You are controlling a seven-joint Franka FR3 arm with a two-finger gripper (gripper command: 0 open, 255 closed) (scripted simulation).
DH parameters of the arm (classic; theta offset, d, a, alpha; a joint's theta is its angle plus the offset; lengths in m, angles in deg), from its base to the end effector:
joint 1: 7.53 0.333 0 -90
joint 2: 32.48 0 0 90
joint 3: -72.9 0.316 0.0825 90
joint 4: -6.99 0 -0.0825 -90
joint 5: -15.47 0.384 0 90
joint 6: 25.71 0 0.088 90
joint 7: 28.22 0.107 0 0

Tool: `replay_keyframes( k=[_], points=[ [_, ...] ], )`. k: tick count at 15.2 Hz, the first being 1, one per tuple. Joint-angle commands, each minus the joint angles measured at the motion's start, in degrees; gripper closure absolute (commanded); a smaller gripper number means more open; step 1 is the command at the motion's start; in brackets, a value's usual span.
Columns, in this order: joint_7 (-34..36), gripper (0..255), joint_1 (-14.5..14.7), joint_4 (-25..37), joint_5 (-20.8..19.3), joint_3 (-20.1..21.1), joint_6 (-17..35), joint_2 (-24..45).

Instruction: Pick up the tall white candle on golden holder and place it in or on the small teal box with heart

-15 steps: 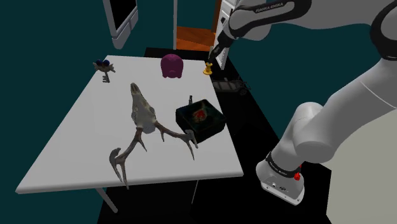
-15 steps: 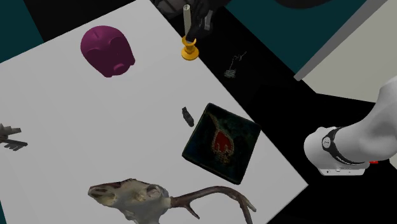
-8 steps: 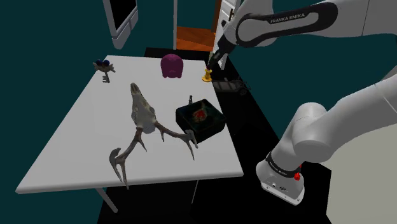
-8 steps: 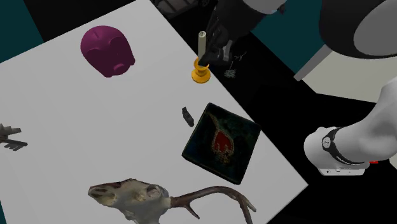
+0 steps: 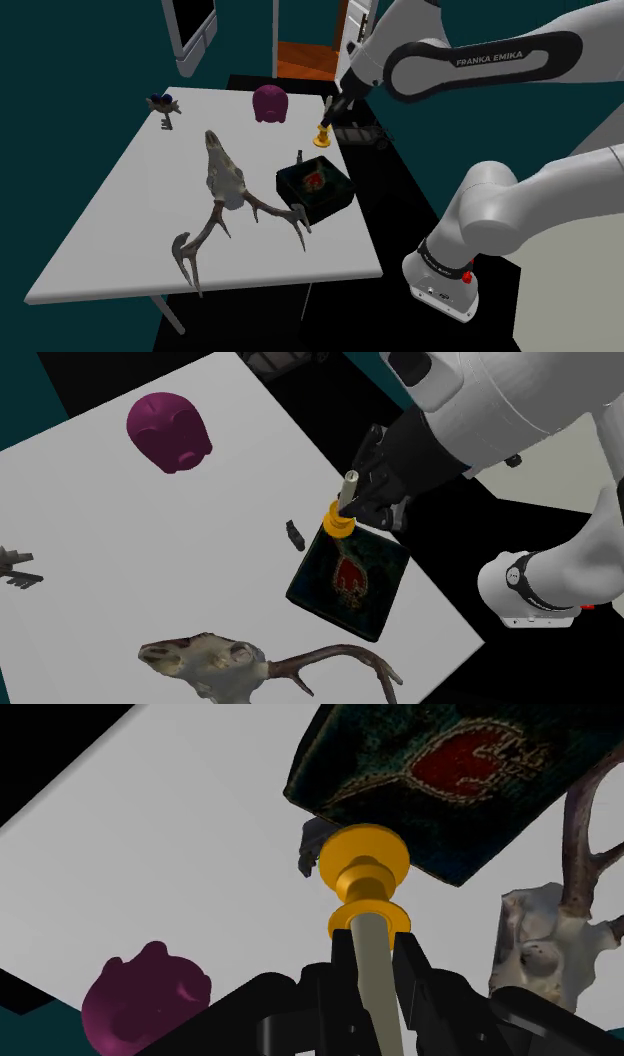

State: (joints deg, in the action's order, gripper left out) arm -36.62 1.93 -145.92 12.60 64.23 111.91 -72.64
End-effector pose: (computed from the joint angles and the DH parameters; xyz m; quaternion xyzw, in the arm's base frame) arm 0.3714 0.0023 0.4923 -0.9716 -0.0995 -0.2140 0.0167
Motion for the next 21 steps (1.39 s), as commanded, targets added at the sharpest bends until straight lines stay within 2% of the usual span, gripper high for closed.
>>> replay_keyframes(
  k=[1,4,18,21],
  points=[
    [3.0,255,0.4,-1.9,0.3,2.8,-1.2,-3.2],
    [7.5,255,1.7,-4.1,1.4,7.1,-2.8,-6.8],
    [7.6,255,1.6,-12.7,1.2,6.9,10.3,-2.3],
    [7.6,255,1.6,-12.9,1.2,6.9,10.6,-2.1]
  ],
)
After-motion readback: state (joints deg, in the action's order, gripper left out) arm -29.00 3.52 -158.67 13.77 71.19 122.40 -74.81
